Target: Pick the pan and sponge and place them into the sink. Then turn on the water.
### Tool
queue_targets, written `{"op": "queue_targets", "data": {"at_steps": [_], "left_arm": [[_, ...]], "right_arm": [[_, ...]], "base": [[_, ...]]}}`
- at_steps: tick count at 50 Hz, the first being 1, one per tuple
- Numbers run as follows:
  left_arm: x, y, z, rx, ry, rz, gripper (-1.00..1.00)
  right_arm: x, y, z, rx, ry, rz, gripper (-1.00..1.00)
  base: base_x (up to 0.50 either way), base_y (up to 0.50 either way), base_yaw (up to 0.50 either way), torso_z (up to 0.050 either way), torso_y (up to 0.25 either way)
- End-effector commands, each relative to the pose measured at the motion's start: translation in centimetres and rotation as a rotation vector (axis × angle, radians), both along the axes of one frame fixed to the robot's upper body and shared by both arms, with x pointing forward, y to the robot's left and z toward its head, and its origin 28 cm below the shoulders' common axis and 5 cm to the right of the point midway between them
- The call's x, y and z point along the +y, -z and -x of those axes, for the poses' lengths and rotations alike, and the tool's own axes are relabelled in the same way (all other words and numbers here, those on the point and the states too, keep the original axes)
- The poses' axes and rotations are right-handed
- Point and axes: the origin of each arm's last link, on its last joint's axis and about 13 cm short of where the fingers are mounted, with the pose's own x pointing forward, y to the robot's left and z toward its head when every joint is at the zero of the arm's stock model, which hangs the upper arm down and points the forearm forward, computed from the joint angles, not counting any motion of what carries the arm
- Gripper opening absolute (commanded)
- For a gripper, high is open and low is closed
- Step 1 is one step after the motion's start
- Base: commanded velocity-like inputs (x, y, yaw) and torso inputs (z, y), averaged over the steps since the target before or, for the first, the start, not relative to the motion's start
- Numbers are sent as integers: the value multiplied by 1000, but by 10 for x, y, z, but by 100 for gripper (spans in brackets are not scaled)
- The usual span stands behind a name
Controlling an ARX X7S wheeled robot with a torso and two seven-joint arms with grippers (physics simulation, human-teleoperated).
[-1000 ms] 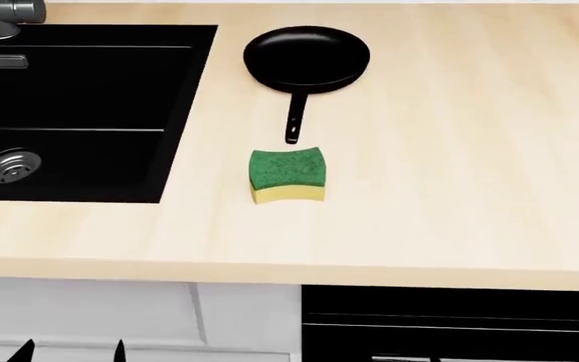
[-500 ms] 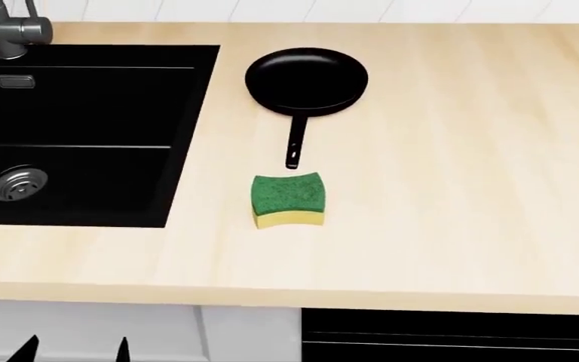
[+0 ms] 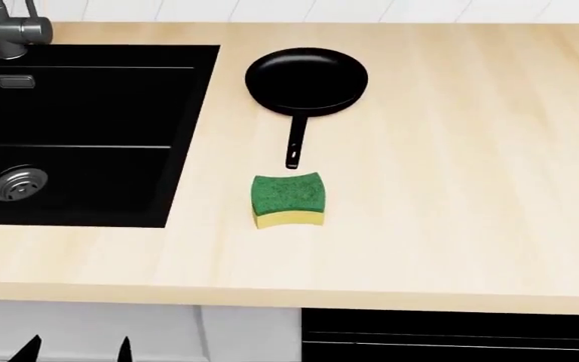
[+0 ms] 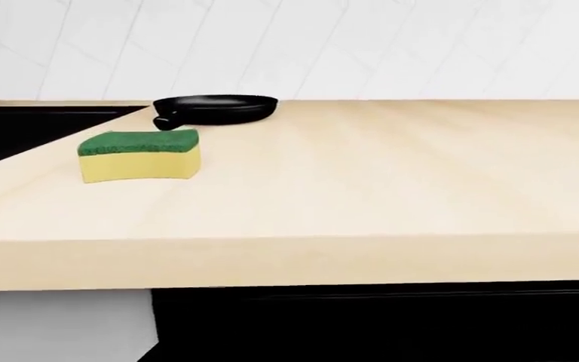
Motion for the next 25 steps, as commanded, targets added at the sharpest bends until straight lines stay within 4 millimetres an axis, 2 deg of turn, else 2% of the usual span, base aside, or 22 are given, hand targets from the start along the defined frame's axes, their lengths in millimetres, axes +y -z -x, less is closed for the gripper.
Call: {"op": "queue_targets", "data": {"at_steps": [1,3,4,5,7,11,13,14,15,17,21,23,24,25], "left_arm": [[0,-20,-6,-23,-2,39,100],[10,-35,-2,-43,4,41,100],[9,-38,-4,-43,13,53,100],[12,-47,-8,-41,33,-9,100],[25,-67,-3,-79,14,28,100],[29,-100,-7,-92,67,1,100],[31,-122,-12,-113,99,-21,100],[34,-124,-9,-112,110,-20,100],[39,-135,-6,-109,155,22,100],[45,-147,-14,-99,134,-70,100],[52,-172,-17,-86,186,-32,100],[48,-182,-33,-76,178,-58,100],[53,-184,-31,-71,179,-55,100],[48,-187,-39,-64,185,-46,100]], "right_arm": [[-3,-23,1,-47,13,43,100],[-9,-40,-3,-52,6,71,100],[-10,-42,-3,-38,-4,42,100],[-13,-49,-5,-7,-22,18,100],[-20,-67,-4,-58,-13,27,100],[-30,-101,-10,-94,-53,80,100],[-41,-125,-15,-122,-45,58,100],[-42,-128,-15,-125,-42,57,100],[-47,-139,-18,-142,-34,30,100],[-51,-155,-20,-148,-61,63,100],[-63,-182,-26,-149,-88,78,100],[-72,-194,-33,-152,-80,59,100],[-75,-198,-35,-153,-75,72,100],[-78,-200,-39,-147,-72,86,100]], "base": [[0,0,0,0,0],[0,0,0,0,0],[0,0,0,0,0],[0,0,0,0,0],[0,0,0,0,0],[0,0,0,0,0],[0,0,0,0,0],[0,0,0,0,0],[0,0,0,0,0],[0,0,0,0,0],[0,0,0,0,0],[0,0,0,0,0],[0,0,0,0,0],[0,0,0,0,0]]}}
